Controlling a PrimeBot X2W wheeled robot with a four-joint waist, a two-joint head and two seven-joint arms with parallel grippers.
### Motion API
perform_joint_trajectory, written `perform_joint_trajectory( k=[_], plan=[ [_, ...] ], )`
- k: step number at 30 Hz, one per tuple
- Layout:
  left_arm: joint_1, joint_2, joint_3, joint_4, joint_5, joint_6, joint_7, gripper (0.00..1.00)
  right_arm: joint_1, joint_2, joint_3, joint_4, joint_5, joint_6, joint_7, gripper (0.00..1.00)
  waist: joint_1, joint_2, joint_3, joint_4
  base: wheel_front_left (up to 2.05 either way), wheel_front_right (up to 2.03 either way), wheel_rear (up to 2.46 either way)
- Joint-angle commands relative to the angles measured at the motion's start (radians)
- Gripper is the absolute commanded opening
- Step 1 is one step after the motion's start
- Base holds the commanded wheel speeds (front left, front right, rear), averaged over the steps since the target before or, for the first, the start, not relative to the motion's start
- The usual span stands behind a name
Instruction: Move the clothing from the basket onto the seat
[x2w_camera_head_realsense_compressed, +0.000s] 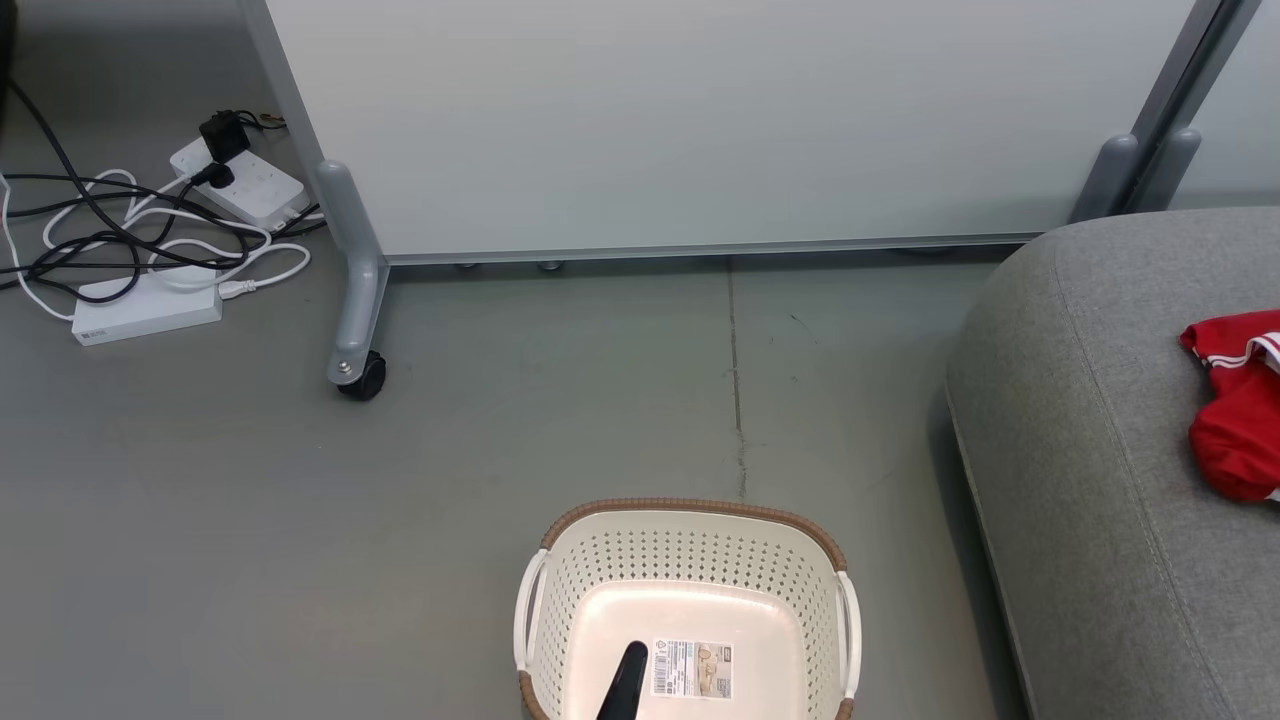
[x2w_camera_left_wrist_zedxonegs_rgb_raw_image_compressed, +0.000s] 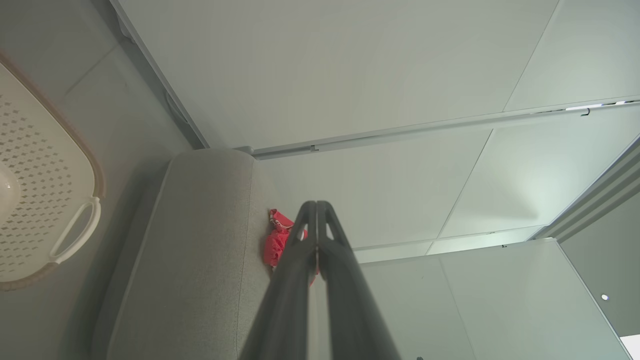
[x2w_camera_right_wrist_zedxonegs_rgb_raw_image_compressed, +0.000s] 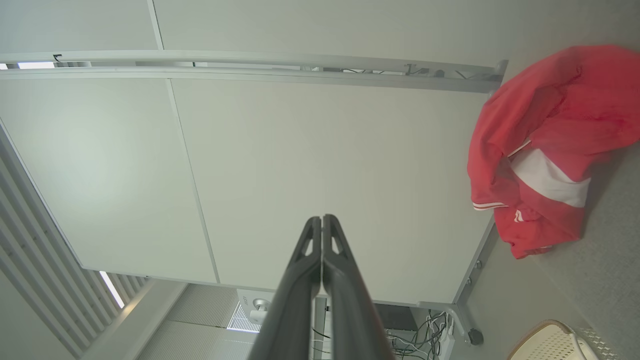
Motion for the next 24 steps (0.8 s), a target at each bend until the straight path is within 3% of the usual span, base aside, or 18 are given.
perform_joint_trajectory(
  k=[1,24],
  plan=[
    [0.049,-0.062,-0.055,-0.028,-0.023,-0.004,-0.003,0.00,-0.005,-0.003,-0.003,0.002,-0.001,0.000,0.002,0.00,0.0000,0.0000,0.000,0.000,0.00,0.00,0.00],
    [0.050,-0.062,-0.055,-0.028,-0.023,-0.004,-0.003,0.00,-0.005,-0.003,-0.003,0.002,-0.002,0.000,0.002,0.00,0.0000,0.0000,0.000,0.000,0.00,0.00,0.00]
  ],
)
